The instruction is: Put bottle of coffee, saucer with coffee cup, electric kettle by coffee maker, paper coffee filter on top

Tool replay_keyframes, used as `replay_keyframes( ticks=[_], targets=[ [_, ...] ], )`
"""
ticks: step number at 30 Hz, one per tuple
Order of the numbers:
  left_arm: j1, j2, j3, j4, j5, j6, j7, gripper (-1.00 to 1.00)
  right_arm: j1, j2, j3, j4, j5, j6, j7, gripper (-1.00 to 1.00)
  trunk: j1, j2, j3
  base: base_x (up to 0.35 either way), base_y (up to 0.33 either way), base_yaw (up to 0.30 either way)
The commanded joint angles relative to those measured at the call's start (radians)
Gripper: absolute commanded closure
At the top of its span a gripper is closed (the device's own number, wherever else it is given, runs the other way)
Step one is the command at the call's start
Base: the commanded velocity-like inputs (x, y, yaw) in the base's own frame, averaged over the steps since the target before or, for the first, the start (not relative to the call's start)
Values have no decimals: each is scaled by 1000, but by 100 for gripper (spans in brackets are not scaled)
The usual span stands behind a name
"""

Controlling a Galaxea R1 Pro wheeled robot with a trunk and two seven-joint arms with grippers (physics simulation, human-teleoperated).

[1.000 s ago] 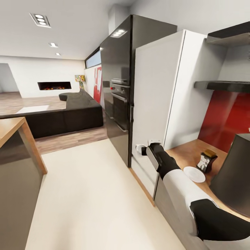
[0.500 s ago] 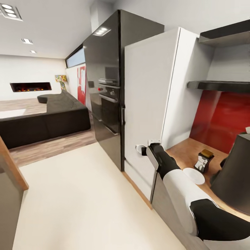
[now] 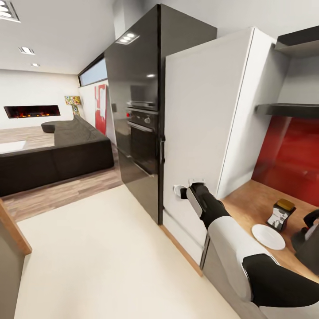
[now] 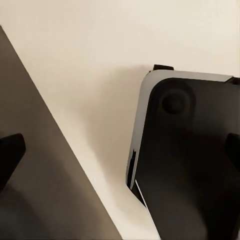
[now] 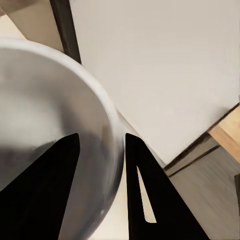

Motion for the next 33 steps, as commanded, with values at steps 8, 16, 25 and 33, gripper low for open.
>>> replay_keyframes(
  ticks=[8,16,25,33],
  targets=[
    [-1,0,5,2,-10,-5,2,-100,0,0,3,-2,-11,2,-9,100,1,-2,-2,213,167,0],
    [-1,1,5,2,-11,-4,2,-100,-1,0,3,-4,-11,2,-11,100,1,-2,-2,52,21,0],
    [-5,5,0,2,-11,-3,2,-100,-1,0,3,-1,-11,2,-9,100,1,-2,-2,1,0,0],
    [-5,5,-6,2,-13,-5,1,-100,33,0,3,1,-10,2,-2,100,1,-2,-2,0,0,0]
  ],
)
